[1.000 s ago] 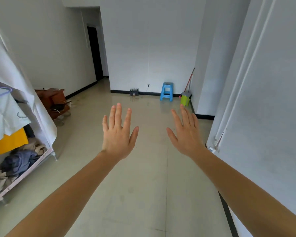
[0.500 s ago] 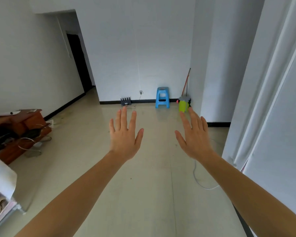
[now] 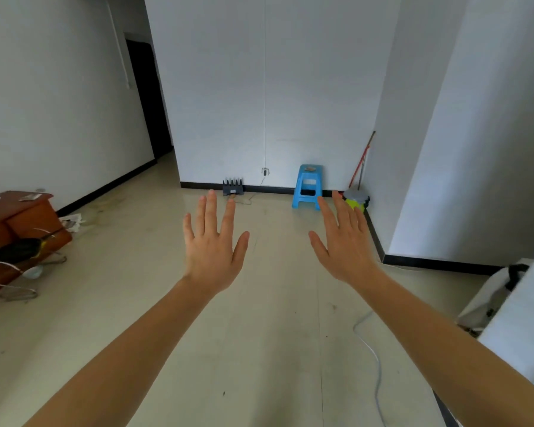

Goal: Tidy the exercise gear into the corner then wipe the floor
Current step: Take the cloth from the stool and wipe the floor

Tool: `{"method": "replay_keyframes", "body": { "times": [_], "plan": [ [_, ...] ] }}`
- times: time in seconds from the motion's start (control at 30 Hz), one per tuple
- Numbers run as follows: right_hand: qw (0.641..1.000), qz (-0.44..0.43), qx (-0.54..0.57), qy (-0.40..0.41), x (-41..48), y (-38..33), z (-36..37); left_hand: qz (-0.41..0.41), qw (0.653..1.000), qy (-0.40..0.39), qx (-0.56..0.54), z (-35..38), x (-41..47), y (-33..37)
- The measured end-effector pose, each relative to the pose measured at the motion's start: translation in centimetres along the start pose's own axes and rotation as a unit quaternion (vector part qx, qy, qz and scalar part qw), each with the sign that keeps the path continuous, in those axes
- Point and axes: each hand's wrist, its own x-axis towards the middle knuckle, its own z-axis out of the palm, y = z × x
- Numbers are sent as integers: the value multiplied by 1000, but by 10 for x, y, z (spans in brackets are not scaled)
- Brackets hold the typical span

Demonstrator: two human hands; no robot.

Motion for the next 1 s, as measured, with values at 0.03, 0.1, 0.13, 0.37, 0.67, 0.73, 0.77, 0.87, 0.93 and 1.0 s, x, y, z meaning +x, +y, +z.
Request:
{"method": "replay_keyframes", "body": {
  "times": [0.03, 0.1, 0.13, 0.37, 0.67, 0.73, 0.77, 0.87, 0.93, 1.0],
  "plan": [
    [1000, 0, -4, -6, 27, 6, 23, -6, 1000, -4, -5, 24, 23, -11],
    [1000, 5, -13, -14, 81, 20, 63, -9, 1000, -15, -12, 67, 75, -30],
    [1000, 5, -18, -17, 107, 28, 80, -5, 1000, -20, -13, 88, 103, -38],
    [999, 35, -13, -5, 273, 114, 176, 35, 998, -33, -30, 226, 303, -56],
    [996, 83, -1, 27, 483, 273, 364, 73, 996, -39, -37, 471, 546, -44],
    [996, 92, 6, 16, 539, 307, 400, 72, 996, -52, -31, 515, 605, -44],
    [996, 94, 7, 7, 569, 322, 417, 76, 995, -54, -26, 534, 633, -45],
    [994, 108, 18, -8, 657, 355, 464, 70, 996, -54, -26, 586, 709, -58],
    [993, 115, 35, -9, 710, 369, 496, 55, 997, -48, -36, 620, 752, -70],
    [995, 95, 43, -10, 759, 383, 533, 47, 997, -43, -40, 662, 792, -85]
  ]
}}
